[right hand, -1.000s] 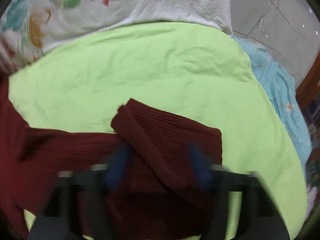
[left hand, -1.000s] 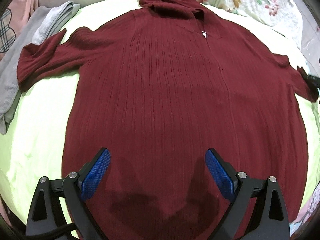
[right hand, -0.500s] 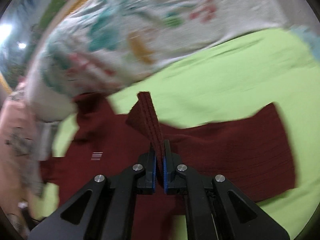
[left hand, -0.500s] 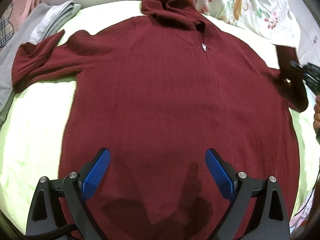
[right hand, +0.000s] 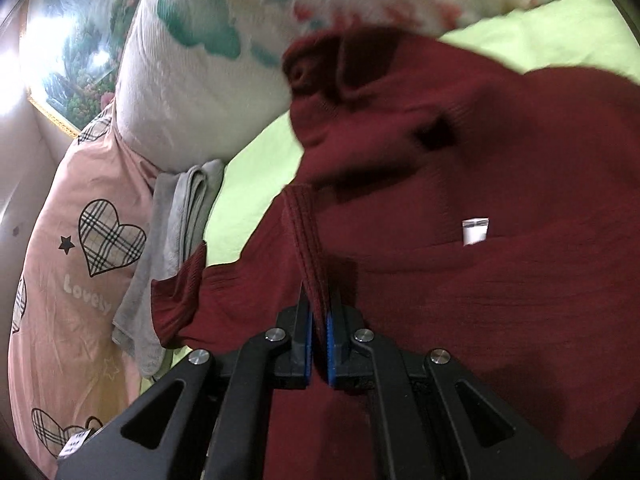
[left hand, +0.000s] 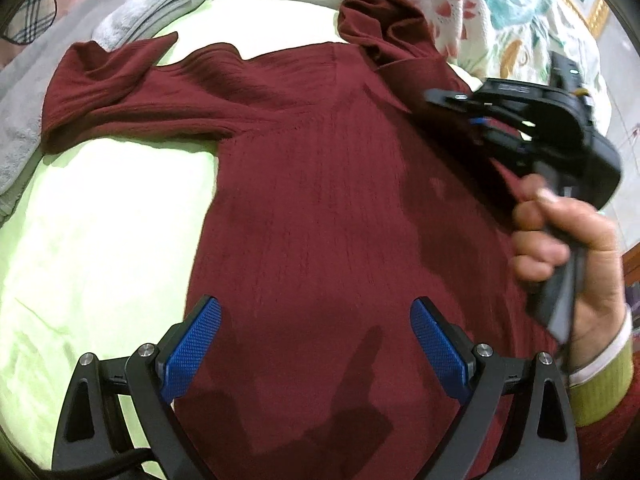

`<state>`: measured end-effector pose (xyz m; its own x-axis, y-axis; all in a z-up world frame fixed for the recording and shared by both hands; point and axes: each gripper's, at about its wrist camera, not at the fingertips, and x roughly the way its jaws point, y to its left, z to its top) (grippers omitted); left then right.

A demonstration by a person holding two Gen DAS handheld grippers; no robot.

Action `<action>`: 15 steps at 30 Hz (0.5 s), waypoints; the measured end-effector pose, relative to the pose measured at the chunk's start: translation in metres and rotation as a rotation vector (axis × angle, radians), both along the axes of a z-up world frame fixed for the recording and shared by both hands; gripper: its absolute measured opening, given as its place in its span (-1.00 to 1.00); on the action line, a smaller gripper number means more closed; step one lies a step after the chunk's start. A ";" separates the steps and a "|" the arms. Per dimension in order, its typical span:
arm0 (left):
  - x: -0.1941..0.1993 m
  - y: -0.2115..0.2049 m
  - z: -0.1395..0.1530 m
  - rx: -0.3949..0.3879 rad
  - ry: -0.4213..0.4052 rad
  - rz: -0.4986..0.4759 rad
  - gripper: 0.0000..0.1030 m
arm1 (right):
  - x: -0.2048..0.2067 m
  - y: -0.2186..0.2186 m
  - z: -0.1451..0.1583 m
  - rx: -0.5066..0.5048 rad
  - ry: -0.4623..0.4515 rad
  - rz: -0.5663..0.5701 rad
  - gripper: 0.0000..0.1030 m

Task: Fold large clothes

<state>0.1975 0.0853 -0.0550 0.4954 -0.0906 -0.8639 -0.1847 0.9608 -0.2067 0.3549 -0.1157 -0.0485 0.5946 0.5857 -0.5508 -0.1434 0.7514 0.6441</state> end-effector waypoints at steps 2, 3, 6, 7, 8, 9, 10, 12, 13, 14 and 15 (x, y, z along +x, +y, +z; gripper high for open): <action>0.003 0.003 0.000 -0.010 -0.008 0.001 0.87 | 0.006 0.010 -0.006 0.022 0.021 0.030 -0.81; 0.007 0.006 -0.001 -0.022 -0.012 0.001 0.87 | 0.010 0.016 -0.009 0.024 0.040 0.044 -0.76; 0.024 0.008 -0.001 -0.070 -0.024 -0.011 0.87 | 0.005 0.015 -0.008 0.054 0.042 0.074 -0.56; 0.032 0.007 -0.001 -0.084 -0.028 -0.016 0.87 | -0.002 0.010 -0.004 0.052 0.021 0.071 -0.52; 0.040 0.006 -0.002 -0.094 -0.030 -0.020 0.87 | -0.012 0.003 0.001 0.043 0.001 0.056 -0.52; 0.050 0.005 -0.003 -0.111 -0.032 -0.028 0.87 | -0.021 -0.005 0.006 0.040 -0.015 0.036 -0.52; 0.063 0.003 -0.004 -0.129 -0.036 -0.036 0.87 | -0.031 -0.013 0.010 0.041 -0.027 0.017 -0.52; 0.085 -0.001 -0.006 -0.152 -0.037 -0.052 0.87 | -0.058 -0.037 0.018 0.057 -0.054 -0.033 -0.52; 0.101 -0.003 -0.009 -0.163 -0.031 -0.056 0.86 | -0.064 -0.043 0.020 0.058 -0.061 -0.048 -0.51; 0.111 -0.005 -0.012 -0.170 -0.028 -0.059 0.86 | -0.077 -0.056 0.023 0.053 -0.068 -0.075 -0.51; 0.127 -0.009 -0.015 -0.171 -0.026 -0.063 0.84 | -0.086 -0.064 0.024 0.050 -0.073 -0.090 -0.51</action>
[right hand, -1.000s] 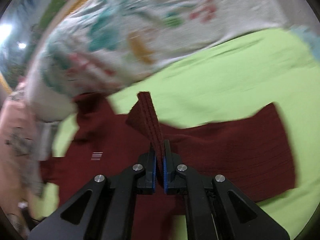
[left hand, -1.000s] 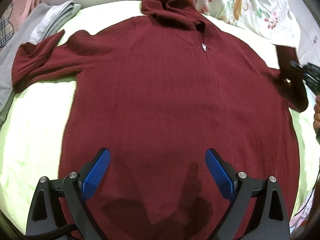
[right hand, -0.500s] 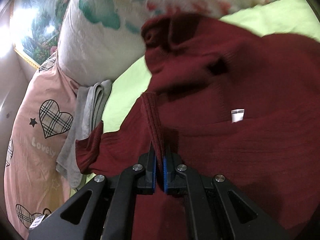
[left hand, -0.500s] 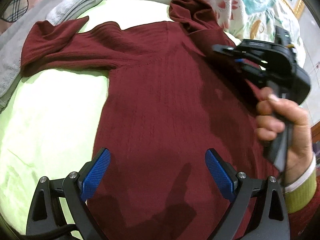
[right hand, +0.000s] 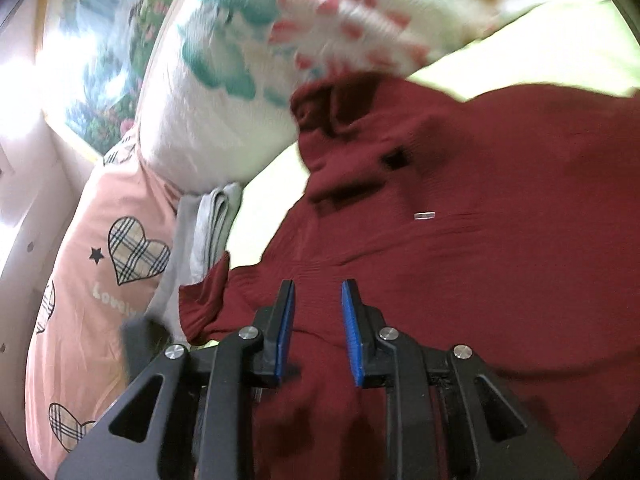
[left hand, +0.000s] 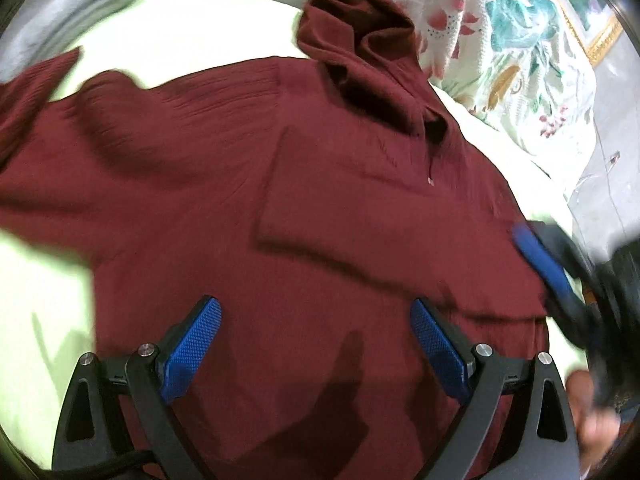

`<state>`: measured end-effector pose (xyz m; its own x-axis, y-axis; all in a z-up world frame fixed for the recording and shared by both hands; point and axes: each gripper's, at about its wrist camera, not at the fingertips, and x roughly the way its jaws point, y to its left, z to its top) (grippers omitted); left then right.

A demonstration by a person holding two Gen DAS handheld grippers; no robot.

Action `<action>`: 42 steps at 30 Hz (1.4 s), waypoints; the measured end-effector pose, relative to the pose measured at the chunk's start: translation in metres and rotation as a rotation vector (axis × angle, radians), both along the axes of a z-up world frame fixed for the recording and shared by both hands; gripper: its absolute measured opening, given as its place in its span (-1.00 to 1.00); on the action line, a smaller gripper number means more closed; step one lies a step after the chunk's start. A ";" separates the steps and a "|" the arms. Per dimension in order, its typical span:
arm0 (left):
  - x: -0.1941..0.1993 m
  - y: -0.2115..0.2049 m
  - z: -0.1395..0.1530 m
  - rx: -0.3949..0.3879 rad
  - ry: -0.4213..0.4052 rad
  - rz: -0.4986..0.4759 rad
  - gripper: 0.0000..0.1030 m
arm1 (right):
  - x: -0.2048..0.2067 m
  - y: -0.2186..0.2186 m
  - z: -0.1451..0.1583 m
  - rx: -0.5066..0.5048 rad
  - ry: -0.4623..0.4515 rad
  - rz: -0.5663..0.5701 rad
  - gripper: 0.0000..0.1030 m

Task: Fold large clothes

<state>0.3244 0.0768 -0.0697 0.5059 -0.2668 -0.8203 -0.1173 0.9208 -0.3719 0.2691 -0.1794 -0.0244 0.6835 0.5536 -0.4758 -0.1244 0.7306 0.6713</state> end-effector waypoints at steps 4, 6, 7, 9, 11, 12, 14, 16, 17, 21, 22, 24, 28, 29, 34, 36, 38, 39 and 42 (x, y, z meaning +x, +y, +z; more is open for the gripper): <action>0.032 -0.003 -0.002 0.036 -0.035 0.016 0.25 | -0.040 -0.035 0.004 -0.030 -0.008 -0.056 -0.50; 0.045 -0.002 -0.005 0.049 -0.040 0.021 -0.58 | -0.056 -0.053 0.005 -0.052 -0.008 -0.100 -0.48; 0.050 -0.002 -0.007 0.044 -0.031 0.017 -0.83 | -0.061 -0.062 0.005 -0.062 -0.009 -0.128 -0.46; 0.051 0.000 -0.003 0.040 -0.060 0.010 -0.88 | -0.072 -0.090 0.008 -0.081 0.004 -0.206 -0.45; 0.041 0.005 0.006 0.068 -0.105 0.027 -0.90 | -0.077 -0.114 0.011 -0.097 0.013 -0.267 -0.44; 0.036 0.010 0.011 0.082 -0.127 0.048 -0.90 | -0.078 -0.126 0.012 -0.109 0.021 -0.298 -0.43; 0.032 0.026 0.014 0.111 -0.142 0.108 -0.90 | -0.078 -0.152 0.014 -0.139 0.044 -0.370 -0.29; 0.035 0.042 0.010 0.084 -0.127 0.129 -0.90 | -0.072 -0.170 0.014 -0.154 0.061 -0.405 -0.15; 0.035 0.045 0.008 0.083 -0.122 0.132 -0.90 | -0.064 -0.177 0.012 -0.167 0.078 -0.407 -0.11; 0.037 0.050 0.007 0.099 -0.121 0.176 -0.90 | -0.026 -0.188 0.000 -0.209 0.144 -0.378 -0.09; 0.039 0.050 0.005 0.089 -0.116 0.172 -0.90 | -0.016 -0.189 -0.005 -0.222 0.164 -0.369 -0.08; 0.035 0.047 0.004 0.108 -0.105 0.155 -0.90 | 0.001 -0.188 -0.016 -0.232 0.204 -0.342 -0.09; 0.026 0.041 0.005 0.121 -0.102 0.125 -0.90 | 0.023 -0.179 -0.035 -0.279 0.269 -0.250 -0.84; 0.026 0.040 0.006 0.117 -0.106 0.116 -0.90 | 0.024 -0.180 -0.035 -0.290 0.269 -0.250 -0.81; 0.027 0.030 0.012 0.115 -0.127 0.076 -0.89 | 0.022 -0.195 -0.034 -0.291 0.270 -0.283 -0.81; 0.029 0.029 0.008 0.130 -0.115 0.075 -0.89 | 0.019 -0.193 -0.034 -0.305 0.278 -0.293 -0.70; 0.029 0.032 0.002 0.118 -0.095 0.080 -0.88 | 0.004 -0.186 -0.019 -0.365 0.244 -0.350 -0.67; 0.027 0.034 -0.001 0.100 -0.089 0.082 -0.86 | -0.004 -0.179 -0.009 -0.379 0.204 -0.358 -0.67; 0.021 0.036 -0.001 0.086 -0.088 0.086 -0.81 | -0.018 -0.151 0.005 -0.393 0.122 -0.291 -0.56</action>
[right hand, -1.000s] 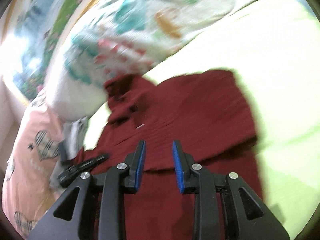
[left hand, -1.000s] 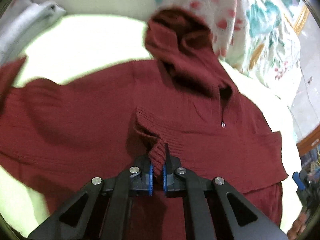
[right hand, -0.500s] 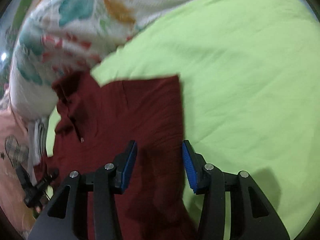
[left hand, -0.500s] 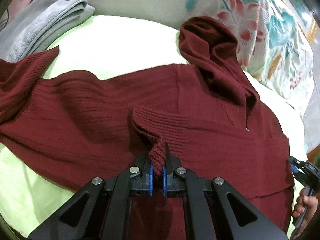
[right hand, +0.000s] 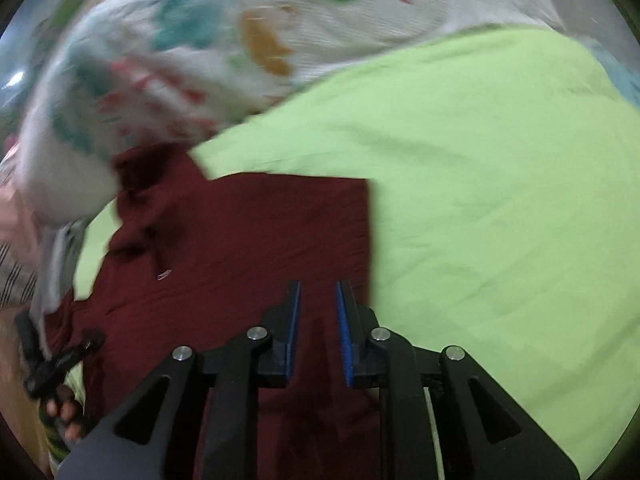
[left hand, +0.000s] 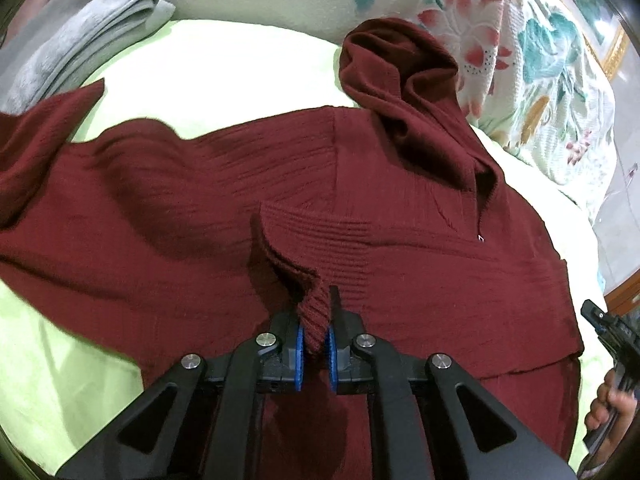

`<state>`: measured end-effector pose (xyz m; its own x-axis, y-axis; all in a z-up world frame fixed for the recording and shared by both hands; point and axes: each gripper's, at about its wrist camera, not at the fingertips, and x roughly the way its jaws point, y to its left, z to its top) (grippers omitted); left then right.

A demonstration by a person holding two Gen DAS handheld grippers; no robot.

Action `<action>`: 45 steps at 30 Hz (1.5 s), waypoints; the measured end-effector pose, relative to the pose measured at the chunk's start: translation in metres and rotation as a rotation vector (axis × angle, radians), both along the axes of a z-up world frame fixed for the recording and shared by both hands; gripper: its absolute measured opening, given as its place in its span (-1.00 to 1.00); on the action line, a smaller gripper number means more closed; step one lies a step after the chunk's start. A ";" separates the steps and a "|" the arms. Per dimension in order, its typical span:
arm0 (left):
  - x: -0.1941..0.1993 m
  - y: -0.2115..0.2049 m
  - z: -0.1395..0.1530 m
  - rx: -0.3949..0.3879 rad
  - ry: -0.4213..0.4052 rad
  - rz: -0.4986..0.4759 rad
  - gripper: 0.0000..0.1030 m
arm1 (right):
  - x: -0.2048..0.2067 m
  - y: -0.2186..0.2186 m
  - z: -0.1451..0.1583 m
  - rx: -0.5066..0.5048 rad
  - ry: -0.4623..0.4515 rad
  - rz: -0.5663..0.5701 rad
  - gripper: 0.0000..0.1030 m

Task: Fold large clothes

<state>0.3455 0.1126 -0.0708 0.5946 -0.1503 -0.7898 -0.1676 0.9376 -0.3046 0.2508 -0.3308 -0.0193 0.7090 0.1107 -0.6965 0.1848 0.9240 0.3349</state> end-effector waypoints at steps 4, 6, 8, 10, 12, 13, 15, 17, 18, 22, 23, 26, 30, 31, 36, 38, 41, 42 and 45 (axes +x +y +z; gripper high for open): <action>-0.021 0.007 0.008 0.009 -0.013 0.015 -0.63 | 0.005 0.017 -0.030 -0.002 0.128 0.070 -0.38; -0.035 0.018 0.016 0.054 -0.028 0.031 -0.50 | -0.004 0.017 -0.031 0.016 0.107 0.058 -0.38; -0.047 0.032 0.029 0.128 -0.053 0.063 -0.27 | -0.014 0.022 -0.021 0.032 0.087 0.062 -0.37; -0.053 0.051 0.042 0.203 -0.072 0.102 0.31 | -0.027 0.032 -0.011 0.048 0.044 0.104 -0.28; -0.051 0.071 0.050 0.291 -0.058 0.162 0.64 | -0.038 0.048 -0.005 0.052 0.027 0.143 -0.16; -0.046 0.080 0.051 0.331 -0.046 0.192 0.64 | -0.043 0.056 -0.004 0.059 0.022 0.162 -0.15; -0.035 0.096 0.051 0.365 -0.026 0.210 0.64 | -0.047 0.072 -0.003 0.083 0.025 0.194 -0.14; -0.018 0.112 0.043 0.408 0.025 0.218 0.64 | -0.050 0.085 -0.004 0.107 0.034 0.216 -0.14; -0.009 0.118 0.037 0.438 0.049 0.230 0.64 | -0.051 0.090 -0.006 0.117 0.039 0.226 -0.14; 0.010 0.150 0.013 0.455 0.130 0.283 0.59 | -0.059 0.105 -0.009 0.125 0.048 0.257 -0.14; 0.011 0.160 0.010 0.433 0.132 0.309 0.56 | -0.059 0.106 -0.010 0.126 0.053 0.260 -0.14; 0.010 0.178 0.008 0.381 0.120 0.333 -0.20 | -0.058 0.106 -0.015 0.126 0.068 0.250 -0.14; -0.004 0.185 0.015 0.281 0.072 0.319 -0.87 | -0.059 0.101 -0.017 0.148 0.065 0.228 -0.14; -0.009 0.185 0.020 0.249 0.046 0.310 -0.88 | -0.061 0.101 -0.016 0.151 0.057 0.225 -0.14; -0.036 0.154 0.055 0.058 -0.106 0.222 -0.88 | -0.067 0.097 -0.011 0.166 0.031 0.214 -0.14; -0.041 0.131 0.067 -0.012 -0.162 0.156 -0.88 | -0.069 0.094 -0.009 0.170 0.024 0.207 -0.14; -0.039 0.079 0.077 -0.116 -0.208 0.037 -0.88 | -0.073 0.088 -0.006 0.177 0.011 0.189 -0.14; -0.036 0.062 0.078 -0.146 -0.212 -0.002 -0.88 | -0.074 0.086 -0.005 0.180 0.009 0.182 -0.14; -0.024 0.002 0.074 -0.264 -0.204 -0.135 -0.88 | -0.077 0.080 -0.005 0.186 0.003 0.171 -0.14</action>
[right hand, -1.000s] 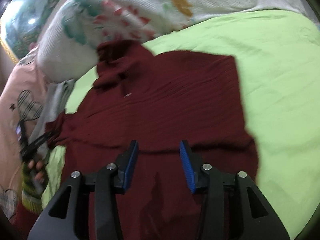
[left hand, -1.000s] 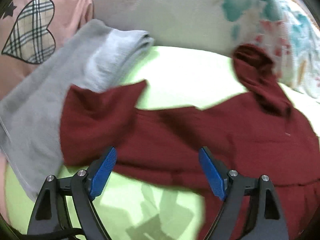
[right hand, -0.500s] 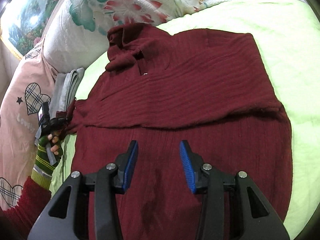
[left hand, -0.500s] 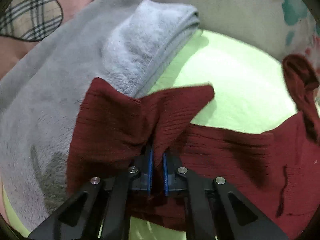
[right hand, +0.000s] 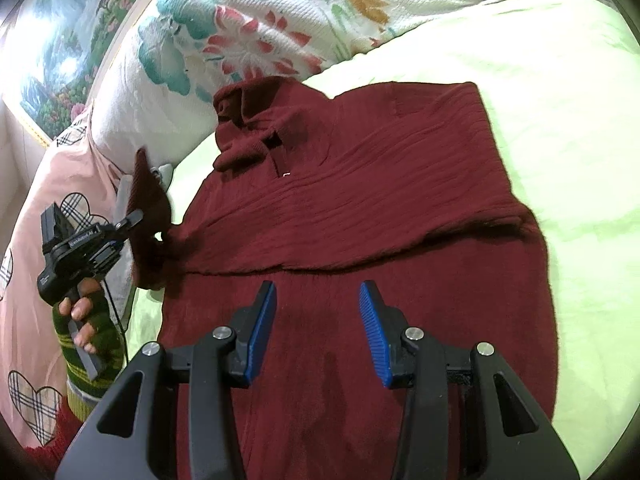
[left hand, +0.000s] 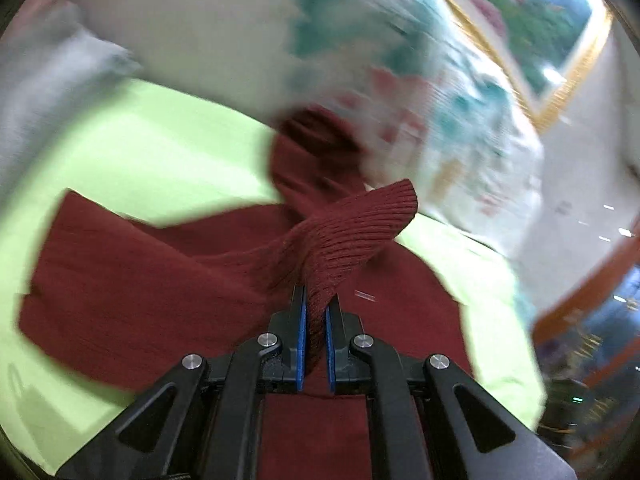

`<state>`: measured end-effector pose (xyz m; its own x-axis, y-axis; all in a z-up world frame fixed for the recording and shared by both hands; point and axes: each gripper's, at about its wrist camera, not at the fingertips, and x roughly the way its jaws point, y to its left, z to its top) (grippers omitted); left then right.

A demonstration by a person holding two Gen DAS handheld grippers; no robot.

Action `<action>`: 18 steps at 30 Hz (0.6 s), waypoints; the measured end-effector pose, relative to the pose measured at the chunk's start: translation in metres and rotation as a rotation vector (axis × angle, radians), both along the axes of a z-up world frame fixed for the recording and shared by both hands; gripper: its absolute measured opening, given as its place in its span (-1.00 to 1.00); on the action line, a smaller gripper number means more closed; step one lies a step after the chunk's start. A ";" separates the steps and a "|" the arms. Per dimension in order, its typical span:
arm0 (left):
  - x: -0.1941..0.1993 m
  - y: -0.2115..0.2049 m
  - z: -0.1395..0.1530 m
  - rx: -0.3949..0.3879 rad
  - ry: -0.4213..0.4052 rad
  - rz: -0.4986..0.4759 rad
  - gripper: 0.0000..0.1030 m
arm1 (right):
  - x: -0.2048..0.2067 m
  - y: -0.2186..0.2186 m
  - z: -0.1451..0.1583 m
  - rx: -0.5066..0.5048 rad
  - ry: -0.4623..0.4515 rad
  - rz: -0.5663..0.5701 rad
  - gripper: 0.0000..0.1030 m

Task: Fold large clothes

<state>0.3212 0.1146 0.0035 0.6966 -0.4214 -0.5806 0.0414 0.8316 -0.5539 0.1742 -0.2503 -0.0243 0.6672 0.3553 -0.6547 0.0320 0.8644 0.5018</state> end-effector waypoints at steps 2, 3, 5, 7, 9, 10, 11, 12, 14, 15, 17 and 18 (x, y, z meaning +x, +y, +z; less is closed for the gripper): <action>0.007 -0.037 -0.008 -0.016 0.006 -0.066 -0.88 | -0.002 -0.005 -0.001 0.001 0.001 -0.011 -0.14; 0.013 -0.052 -0.014 -0.015 0.011 -0.083 -0.88 | -0.003 -0.007 -0.001 0.002 0.003 -0.017 -0.14; 0.020 -0.088 -0.025 -0.027 0.032 -0.139 -0.88 | -0.004 -0.013 -0.002 0.006 0.006 -0.032 -0.14; 0.030 -0.128 -0.038 -0.007 0.052 -0.188 -0.87 | -0.005 -0.019 -0.003 0.008 0.008 -0.047 -0.14; 0.040 -0.152 -0.052 0.016 0.079 -0.227 -0.86 | -0.005 -0.023 -0.003 0.011 0.009 -0.059 -0.14; 0.046 -0.164 -0.064 0.013 0.104 -0.253 -0.83 | -0.005 -0.025 -0.004 0.014 0.011 -0.064 -0.14; 0.046 -0.171 -0.070 0.018 0.118 -0.262 -0.83 | -0.004 -0.027 -0.004 0.014 0.012 -0.066 -0.14; 0.049 -0.175 -0.077 0.032 0.139 -0.266 -0.76 | -0.004 -0.027 -0.004 0.015 0.011 -0.067 -0.14; 0.050 -0.179 -0.090 0.051 0.169 -0.272 -0.68 | -0.002 -0.029 -0.004 0.018 0.010 -0.066 -0.14; 0.045 -0.179 -0.093 0.059 0.176 -0.274 -0.52 | 0.000 -0.029 -0.004 0.020 0.009 -0.065 -0.14; 0.032 -0.173 -0.091 0.070 0.160 -0.278 -0.19 | 0.004 -0.030 -0.003 0.023 0.006 -0.063 -0.14; 0.029 -0.165 -0.088 0.079 0.152 -0.275 -0.01 | 0.007 -0.031 -0.003 0.024 0.004 -0.062 -0.14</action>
